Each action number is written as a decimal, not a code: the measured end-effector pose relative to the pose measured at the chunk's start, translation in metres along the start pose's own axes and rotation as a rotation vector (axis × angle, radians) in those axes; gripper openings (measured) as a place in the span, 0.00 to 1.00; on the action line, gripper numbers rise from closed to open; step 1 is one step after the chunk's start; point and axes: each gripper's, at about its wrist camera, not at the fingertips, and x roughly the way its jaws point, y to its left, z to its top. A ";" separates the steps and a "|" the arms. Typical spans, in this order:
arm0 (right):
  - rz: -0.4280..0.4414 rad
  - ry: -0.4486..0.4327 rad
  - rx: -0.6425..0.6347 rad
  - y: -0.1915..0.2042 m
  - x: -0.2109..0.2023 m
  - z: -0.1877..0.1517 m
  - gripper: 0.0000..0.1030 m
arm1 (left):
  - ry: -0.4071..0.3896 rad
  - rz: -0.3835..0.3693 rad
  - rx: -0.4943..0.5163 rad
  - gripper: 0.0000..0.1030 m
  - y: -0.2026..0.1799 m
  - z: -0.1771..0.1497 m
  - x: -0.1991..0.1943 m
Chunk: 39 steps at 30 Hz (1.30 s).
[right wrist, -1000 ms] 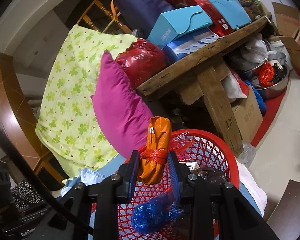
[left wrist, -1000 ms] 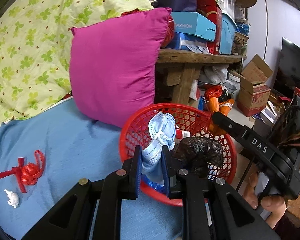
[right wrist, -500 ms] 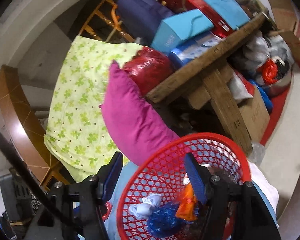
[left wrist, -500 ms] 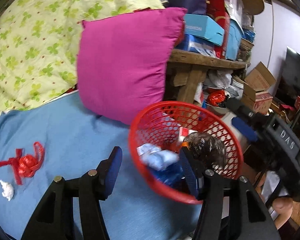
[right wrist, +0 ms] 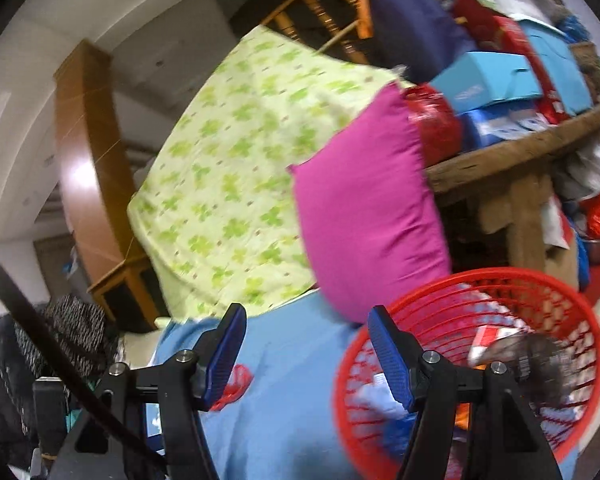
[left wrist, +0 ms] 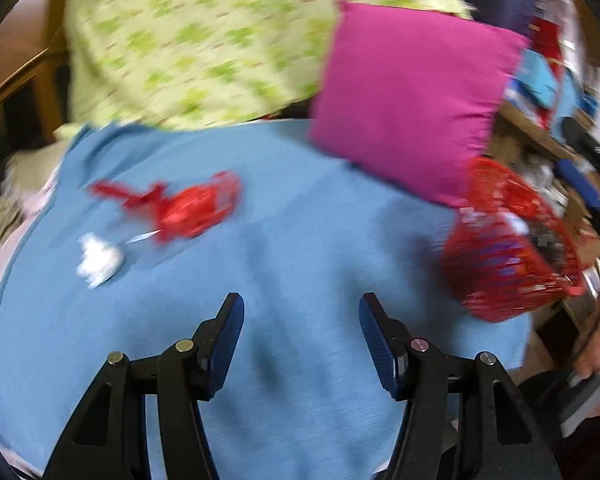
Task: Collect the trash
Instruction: 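Bring both open tools back over the red items on the cloth, then grasp the red plastic bag with the right tool while the left tool grasps the red ribbon bow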
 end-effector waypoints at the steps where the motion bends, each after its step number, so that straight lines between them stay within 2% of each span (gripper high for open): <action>1: 0.008 0.011 -0.009 0.006 0.003 -0.003 0.66 | 0.006 0.023 -0.031 0.59 0.017 -0.004 -0.001; 9: 0.081 0.167 -0.034 0.053 0.049 -0.036 0.66 | -0.018 0.114 -0.135 0.59 0.089 -0.022 -0.014; 19: 0.097 0.335 -0.051 0.084 0.096 -0.072 0.66 | 0.008 0.146 -0.257 0.59 0.151 -0.049 -0.007; 25: 0.118 0.440 -0.071 0.102 0.133 -0.092 0.65 | -0.005 0.166 -0.316 0.59 0.185 -0.050 -0.006; 28: 0.147 0.524 -0.024 0.108 0.166 -0.103 0.65 | -0.018 0.185 -0.333 0.59 0.201 -0.049 -0.009; 32: 0.168 0.582 0.024 0.119 0.203 -0.113 0.64 | -0.019 0.201 -0.356 0.59 0.219 -0.051 -0.011; 39: 0.173 0.710 0.220 0.128 0.297 -0.139 0.64 | -0.024 0.221 -0.351 0.59 0.237 -0.042 -0.013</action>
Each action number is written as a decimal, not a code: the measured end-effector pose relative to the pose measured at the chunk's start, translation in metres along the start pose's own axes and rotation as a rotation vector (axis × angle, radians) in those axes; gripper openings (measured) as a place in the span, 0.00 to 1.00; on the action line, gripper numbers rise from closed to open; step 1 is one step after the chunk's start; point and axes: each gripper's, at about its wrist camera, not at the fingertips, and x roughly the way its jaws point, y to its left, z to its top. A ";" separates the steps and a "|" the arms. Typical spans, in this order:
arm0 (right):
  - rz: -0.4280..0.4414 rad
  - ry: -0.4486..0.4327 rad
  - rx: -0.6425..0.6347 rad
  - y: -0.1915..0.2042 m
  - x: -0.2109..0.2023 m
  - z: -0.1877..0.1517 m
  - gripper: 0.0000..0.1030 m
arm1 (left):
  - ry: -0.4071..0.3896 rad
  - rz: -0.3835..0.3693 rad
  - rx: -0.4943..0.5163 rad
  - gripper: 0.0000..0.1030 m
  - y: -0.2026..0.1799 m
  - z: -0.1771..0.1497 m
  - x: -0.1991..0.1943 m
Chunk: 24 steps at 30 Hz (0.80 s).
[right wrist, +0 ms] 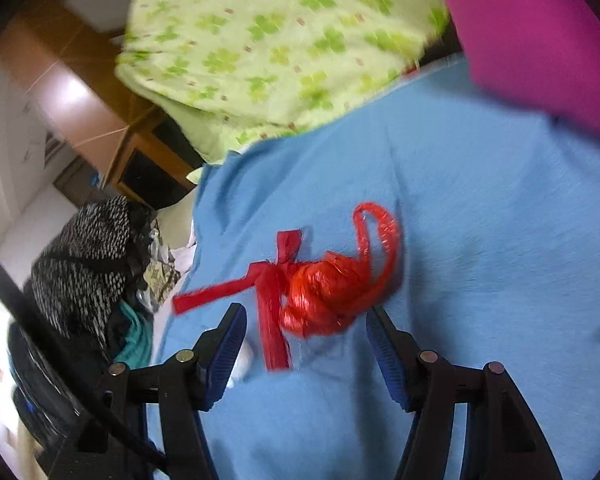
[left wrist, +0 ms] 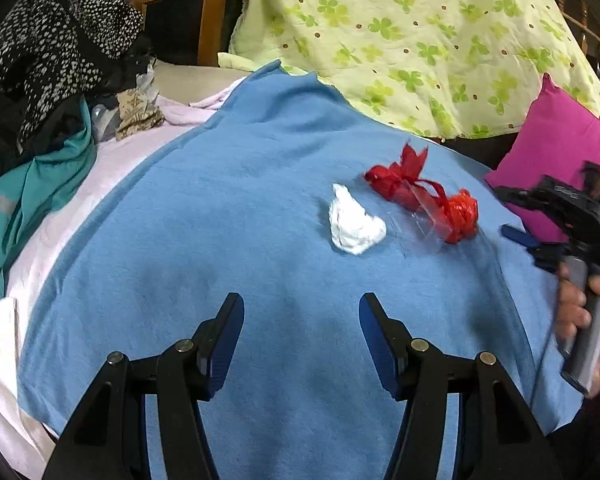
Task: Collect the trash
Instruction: 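Grasp the red plastic bag with the right tool while the left tool grasps the red ribbon bow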
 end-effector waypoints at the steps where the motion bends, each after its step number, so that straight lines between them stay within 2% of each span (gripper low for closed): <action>1: 0.006 0.015 0.039 -0.004 0.012 0.004 0.64 | -0.006 -0.002 0.006 0.59 0.000 0.005 0.000; 4: 0.000 0.067 0.127 -0.014 0.048 0.013 0.64 | -0.045 -0.006 0.040 0.59 -0.004 0.031 -0.001; 7: -0.027 0.099 0.167 -0.020 0.075 0.016 0.64 | -0.074 -0.030 0.054 0.65 -0.013 0.058 0.002; 11: -0.051 0.097 0.149 -0.022 0.086 0.017 0.50 | -0.085 -0.067 0.081 0.66 -0.032 0.084 0.016; 15: -0.051 0.061 0.134 -0.024 0.077 0.021 0.48 | -0.073 -0.113 0.098 0.66 -0.055 0.096 0.029; 20: -0.064 -0.026 0.130 -0.030 0.040 0.033 0.48 | -0.022 -0.159 0.105 0.66 -0.080 0.087 0.042; 24: -0.061 -0.058 0.104 -0.030 0.008 0.036 0.48 | -0.011 -0.132 0.125 0.66 -0.089 0.087 0.047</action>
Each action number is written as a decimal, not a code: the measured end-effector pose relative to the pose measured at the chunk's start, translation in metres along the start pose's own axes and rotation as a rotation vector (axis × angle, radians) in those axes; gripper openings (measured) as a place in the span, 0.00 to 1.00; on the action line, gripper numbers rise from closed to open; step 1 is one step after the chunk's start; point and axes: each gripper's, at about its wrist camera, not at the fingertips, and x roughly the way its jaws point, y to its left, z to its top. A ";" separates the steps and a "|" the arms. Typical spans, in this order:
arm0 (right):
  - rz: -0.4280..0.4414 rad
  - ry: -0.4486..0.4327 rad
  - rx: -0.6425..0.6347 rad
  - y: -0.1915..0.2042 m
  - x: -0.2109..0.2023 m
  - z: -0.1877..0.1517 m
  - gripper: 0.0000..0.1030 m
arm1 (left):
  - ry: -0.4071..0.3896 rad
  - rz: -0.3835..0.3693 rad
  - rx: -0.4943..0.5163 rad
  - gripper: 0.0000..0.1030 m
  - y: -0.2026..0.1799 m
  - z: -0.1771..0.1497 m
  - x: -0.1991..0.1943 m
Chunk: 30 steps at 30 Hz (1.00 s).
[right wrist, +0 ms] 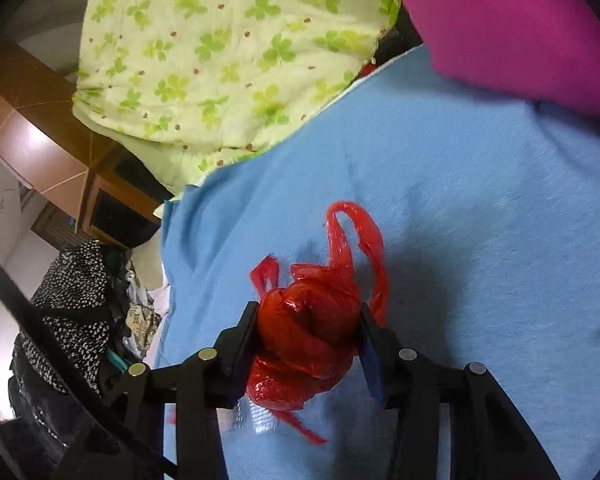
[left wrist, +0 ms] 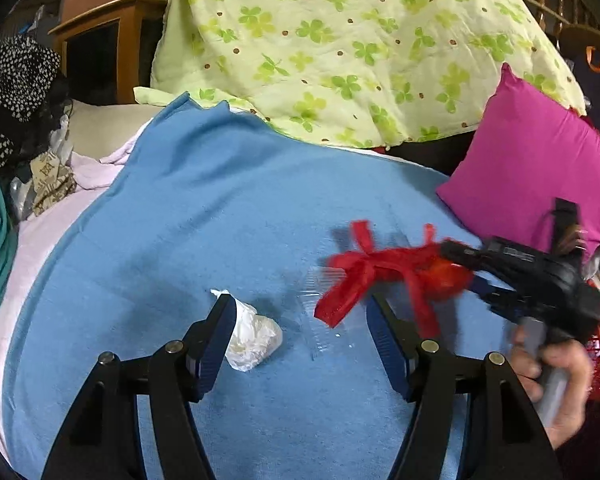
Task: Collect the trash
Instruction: 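Grasp the red plastic bag with the right tool while the left tool grasps the red ribbon bow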
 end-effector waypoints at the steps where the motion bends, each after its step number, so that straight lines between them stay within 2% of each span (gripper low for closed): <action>1: 0.003 0.000 0.001 -0.001 -0.005 0.000 0.48 | 0.000 0.002 -0.011 0.66 0.001 0.001 -0.001; 4: 0.020 -0.009 0.004 -0.011 -0.033 0.003 0.48 | -0.015 -0.011 -0.037 0.66 0.000 0.001 -0.008; 8: 0.046 -0.001 0.019 -0.027 -0.063 0.004 0.48 | -0.018 -0.023 0.002 0.66 -0.017 -0.012 -0.019; 10: 0.047 0.029 0.027 -0.038 -0.078 -0.002 0.48 | -0.005 -0.039 0.028 0.66 -0.029 -0.023 -0.023; 14: 0.015 0.121 0.044 -0.066 -0.099 -0.025 0.48 | 0.026 -0.077 0.068 0.66 -0.053 -0.043 -0.028; 19: -0.044 0.246 0.034 -0.095 -0.120 -0.058 0.52 | 0.058 -0.109 0.112 0.67 -0.082 -0.050 -0.025; 21: -0.060 0.248 0.004 -0.097 -0.129 -0.066 0.61 | 0.070 -0.138 0.120 0.67 -0.094 -0.049 -0.022; 23: -0.068 0.250 -0.011 -0.099 -0.133 -0.070 0.65 | 0.085 -0.149 0.139 0.67 -0.110 -0.047 -0.013; 30: -0.166 0.261 -0.150 -0.087 -0.129 -0.079 0.65 | 0.164 -0.131 0.185 0.67 -0.137 -0.052 0.026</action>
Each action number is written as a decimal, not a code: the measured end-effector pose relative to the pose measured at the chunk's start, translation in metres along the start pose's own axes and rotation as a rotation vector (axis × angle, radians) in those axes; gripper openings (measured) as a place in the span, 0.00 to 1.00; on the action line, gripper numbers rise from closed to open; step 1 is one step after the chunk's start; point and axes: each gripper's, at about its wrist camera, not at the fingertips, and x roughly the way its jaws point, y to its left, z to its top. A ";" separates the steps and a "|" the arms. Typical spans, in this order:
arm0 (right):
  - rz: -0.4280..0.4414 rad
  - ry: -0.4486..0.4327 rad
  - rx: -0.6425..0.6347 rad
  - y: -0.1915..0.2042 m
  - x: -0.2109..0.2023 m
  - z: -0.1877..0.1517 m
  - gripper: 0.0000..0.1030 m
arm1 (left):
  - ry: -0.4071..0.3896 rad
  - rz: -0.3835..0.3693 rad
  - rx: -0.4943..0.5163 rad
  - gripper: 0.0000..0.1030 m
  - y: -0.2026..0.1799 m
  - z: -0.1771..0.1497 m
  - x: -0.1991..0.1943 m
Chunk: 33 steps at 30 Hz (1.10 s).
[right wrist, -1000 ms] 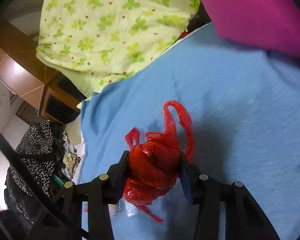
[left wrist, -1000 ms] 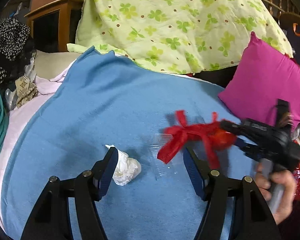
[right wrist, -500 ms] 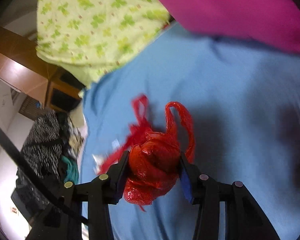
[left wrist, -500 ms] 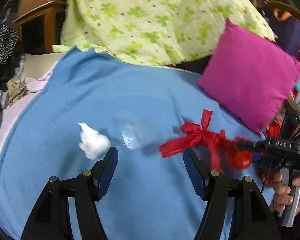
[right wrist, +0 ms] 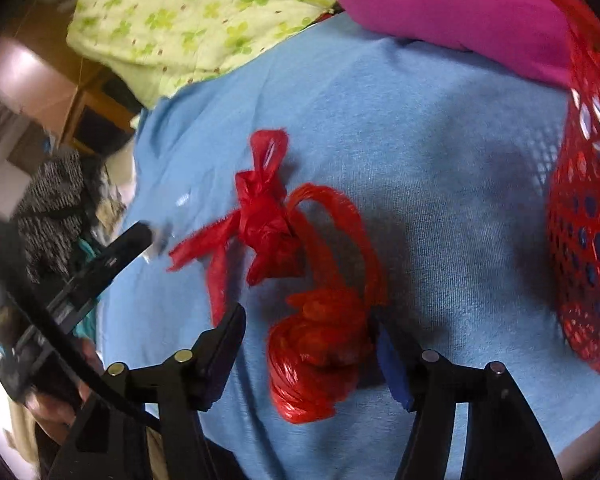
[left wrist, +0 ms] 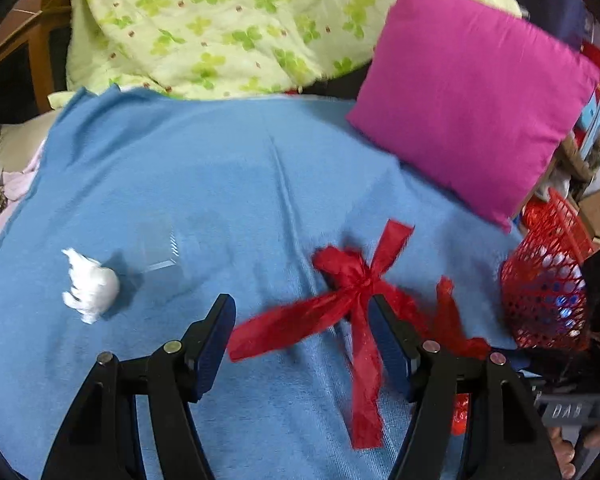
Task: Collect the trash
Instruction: 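Grasp the red plastic bag with the right tool while the left tool grasps the red ribbon bow, then lift the red bag and ribbon bow and carry both over the basket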
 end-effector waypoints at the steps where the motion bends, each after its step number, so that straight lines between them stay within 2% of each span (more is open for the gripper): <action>1: -0.031 0.001 -0.019 0.002 0.002 -0.001 0.64 | 0.005 -0.008 -0.001 0.67 -0.001 -0.001 0.001; 3: -0.092 0.001 -0.079 0.006 0.004 -0.003 0.50 | 0.006 -0.017 0.010 0.67 -0.006 -0.002 0.004; 6: -0.120 0.025 -0.129 0.007 0.008 -0.007 0.49 | 0.015 -0.018 0.047 0.67 -0.015 0.000 0.007; 10: -0.120 0.013 -0.126 0.005 -0.001 -0.020 0.47 | 0.034 -0.034 0.091 0.67 -0.028 0.008 0.013; 15: -0.134 -0.004 -0.152 0.004 -0.012 -0.052 0.47 | 0.107 -0.041 0.144 0.67 -0.052 0.010 0.038; 20: -0.122 -0.009 -0.169 0.003 -0.019 -0.067 0.47 | 0.175 -0.025 0.142 0.67 -0.063 0.007 0.068; 21: -0.119 -0.012 -0.167 0.003 -0.019 -0.068 0.47 | 0.179 -0.034 0.133 0.65 -0.062 0.007 0.072; 22: -0.115 -0.012 -0.162 0.001 -0.020 -0.067 0.47 | 0.182 -0.053 0.125 0.53 -0.061 0.005 0.075; 23: -0.107 -0.011 -0.154 -0.001 -0.020 -0.067 0.47 | 0.187 -0.063 0.124 0.45 -0.060 0.004 0.076; 26: -0.109 -0.031 -0.151 -0.002 -0.024 -0.068 0.47 | 0.153 -0.062 0.134 0.38 -0.059 0.000 0.066; 33: -0.114 -0.152 -0.187 0.009 -0.048 -0.075 0.47 | -0.016 -0.004 0.172 0.36 -0.063 0.005 -0.008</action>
